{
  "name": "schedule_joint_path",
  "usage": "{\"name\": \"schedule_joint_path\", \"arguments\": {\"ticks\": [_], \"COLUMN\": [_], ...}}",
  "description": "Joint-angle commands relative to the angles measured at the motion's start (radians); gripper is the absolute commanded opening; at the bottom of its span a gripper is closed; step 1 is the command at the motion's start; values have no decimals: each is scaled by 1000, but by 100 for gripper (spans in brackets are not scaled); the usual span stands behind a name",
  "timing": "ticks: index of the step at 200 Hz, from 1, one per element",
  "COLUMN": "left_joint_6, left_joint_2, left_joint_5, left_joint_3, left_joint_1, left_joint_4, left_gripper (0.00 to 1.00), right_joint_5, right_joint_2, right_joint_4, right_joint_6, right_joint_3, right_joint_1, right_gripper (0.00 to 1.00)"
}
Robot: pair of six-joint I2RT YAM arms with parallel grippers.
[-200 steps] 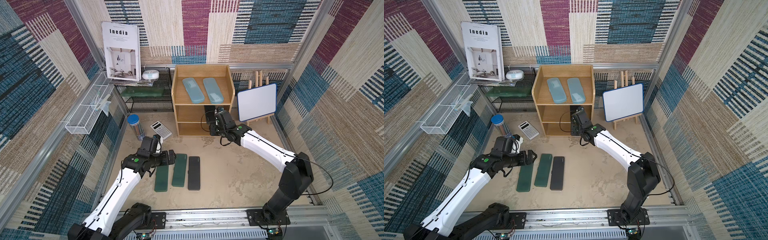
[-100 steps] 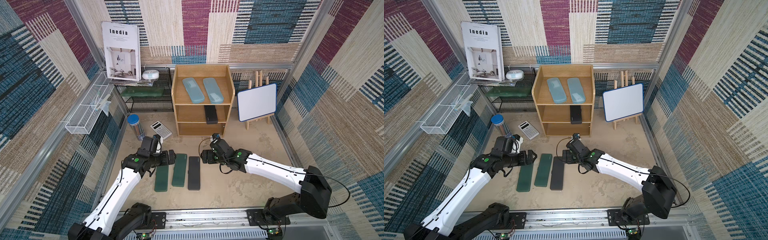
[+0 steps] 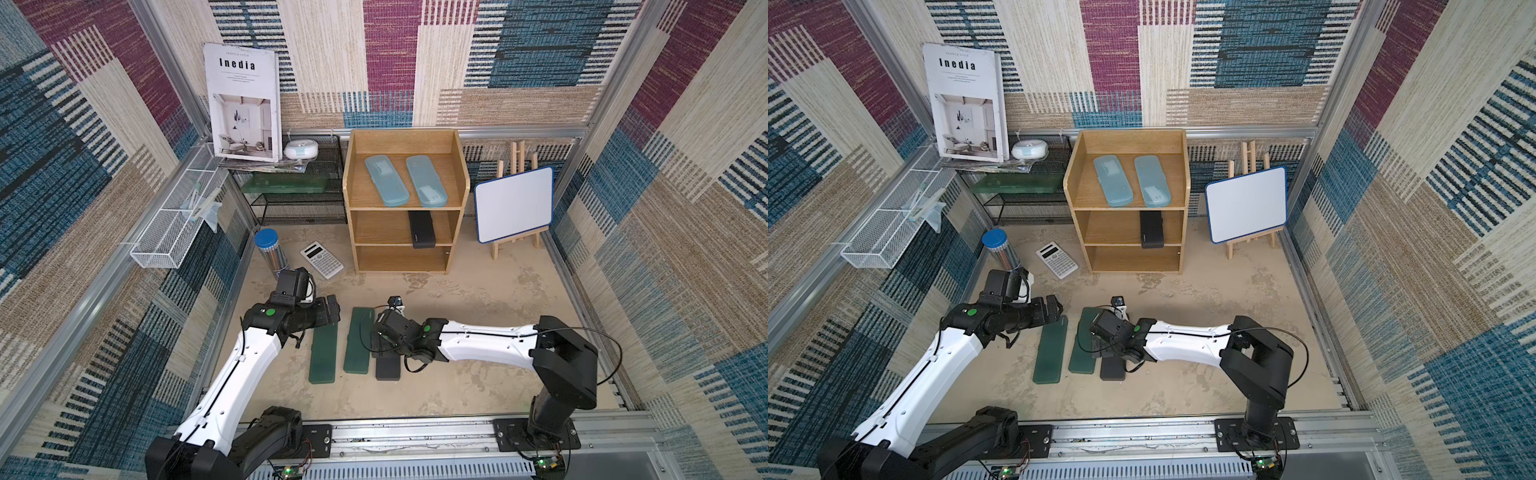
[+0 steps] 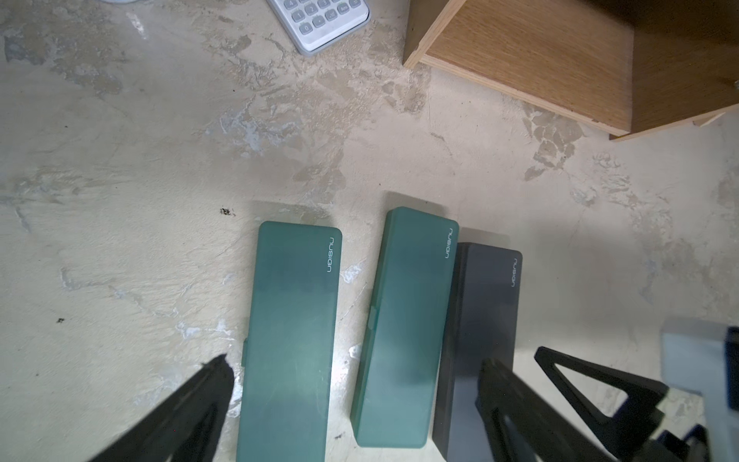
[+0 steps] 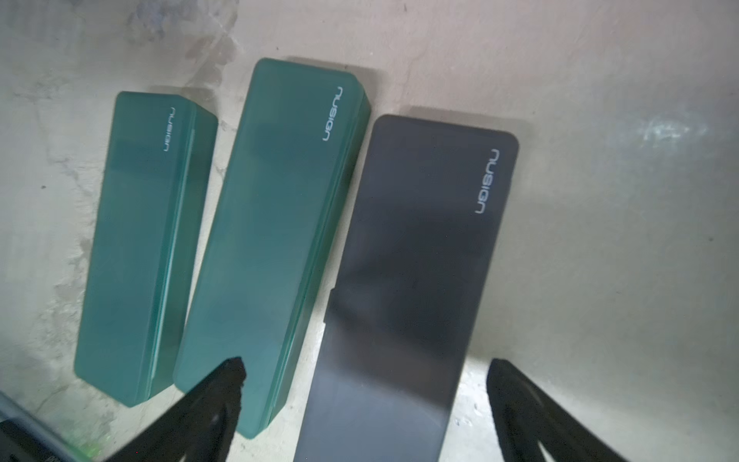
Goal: Place the pencil cases on the shelf according to color
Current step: Pick up the pencil case from the center of the board.
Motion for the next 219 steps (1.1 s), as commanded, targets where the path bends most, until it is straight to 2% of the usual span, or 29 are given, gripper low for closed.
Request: {"name": "schedule_joint_path", "arguments": {"ticks": [1, 55, 90, 113, 153, 219], "left_joint_6": [3, 3, 3, 3, 2, 4], "left_joint_2": [-3, -4, 2, 10, 10, 19], "left_joint_5": [14, 3, 22, 41, 55, 70], "left_joint_3": [4, 4, 5, 7, 4, 5], "left_joint_1": [6, 12, 13, 13, 13, 11], "left_joint_4": [-10, -10, -6, -5, -1, 1], "left_gripper": [100, 100, 100, 100, 100, 100], "right_joint_5": [38, 31, 114, 117, 89, 50], "right_joint_2": [55, 137, 84, 28, -81, -204], "right_joint_4": [-101, -153, -208, -211, -145, -171], "right_joint_6": [2, 20, 63, 49, -46, -209], "right_joint_3": [44, 57, 3, -58, -163, -172], "right_joint_1": [6, 17, 12, -15, -46, -46], "right_gripper": [99, 99, 99, 99, 100, 100]}}
